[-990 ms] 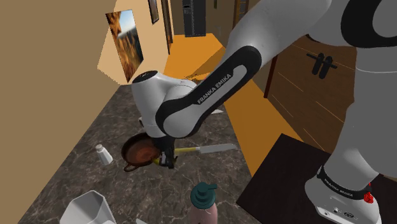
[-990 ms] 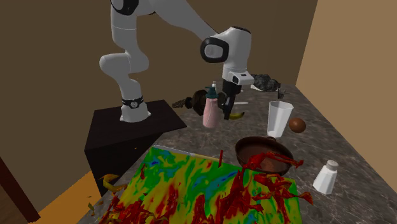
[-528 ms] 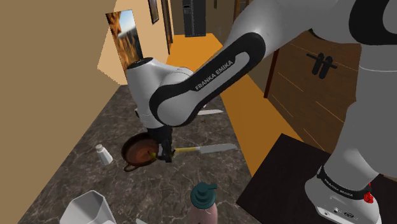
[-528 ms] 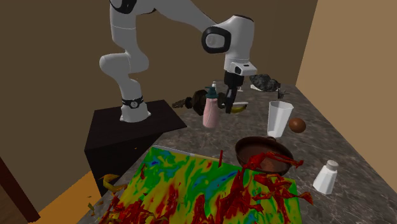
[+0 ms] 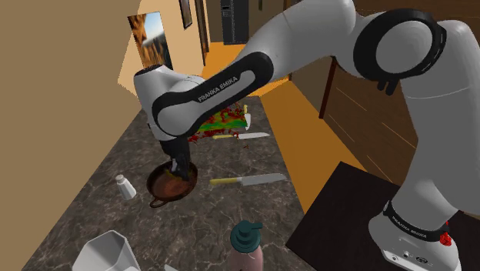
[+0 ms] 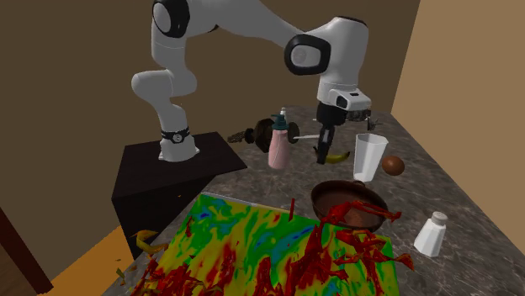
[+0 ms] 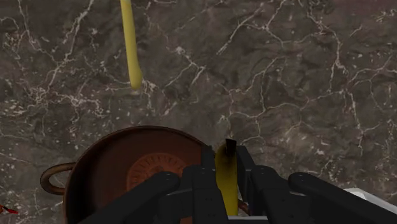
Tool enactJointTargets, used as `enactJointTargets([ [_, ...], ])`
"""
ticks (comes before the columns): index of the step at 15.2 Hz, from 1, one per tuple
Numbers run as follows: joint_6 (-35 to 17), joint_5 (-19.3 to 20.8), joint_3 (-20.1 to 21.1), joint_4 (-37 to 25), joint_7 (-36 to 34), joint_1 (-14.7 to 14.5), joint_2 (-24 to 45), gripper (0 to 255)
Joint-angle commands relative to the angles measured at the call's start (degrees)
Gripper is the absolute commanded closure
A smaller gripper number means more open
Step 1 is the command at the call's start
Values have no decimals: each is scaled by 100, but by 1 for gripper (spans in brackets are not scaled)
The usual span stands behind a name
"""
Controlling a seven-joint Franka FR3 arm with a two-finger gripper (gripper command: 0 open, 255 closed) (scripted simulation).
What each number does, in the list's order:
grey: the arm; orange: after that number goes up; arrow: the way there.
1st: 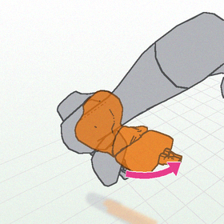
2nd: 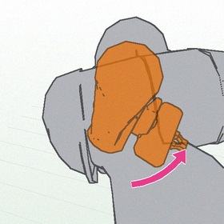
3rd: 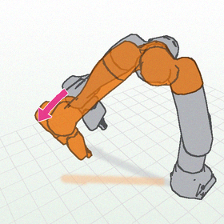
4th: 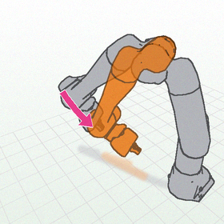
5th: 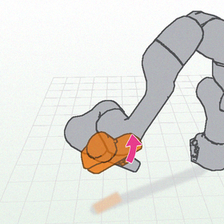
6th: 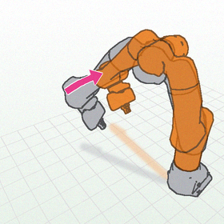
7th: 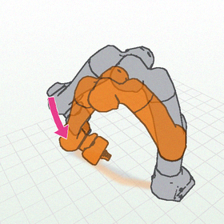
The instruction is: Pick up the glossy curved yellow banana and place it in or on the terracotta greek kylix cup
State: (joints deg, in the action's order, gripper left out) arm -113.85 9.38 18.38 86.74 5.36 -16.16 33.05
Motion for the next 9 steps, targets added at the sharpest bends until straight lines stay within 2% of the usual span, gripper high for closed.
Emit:
enactJointTargets([
  [1, 311, 70, -82, -772, 152, -14, 466, 255],
  [4, 864, 161, -195, -2149, 353, -115, 1279, 255],
  [5, 1319, 210, -266, -3241, 497, -222, 1900, 255],
  [9, 1058, 222, -283, -3040, 483, -206, 1963, 255],
])
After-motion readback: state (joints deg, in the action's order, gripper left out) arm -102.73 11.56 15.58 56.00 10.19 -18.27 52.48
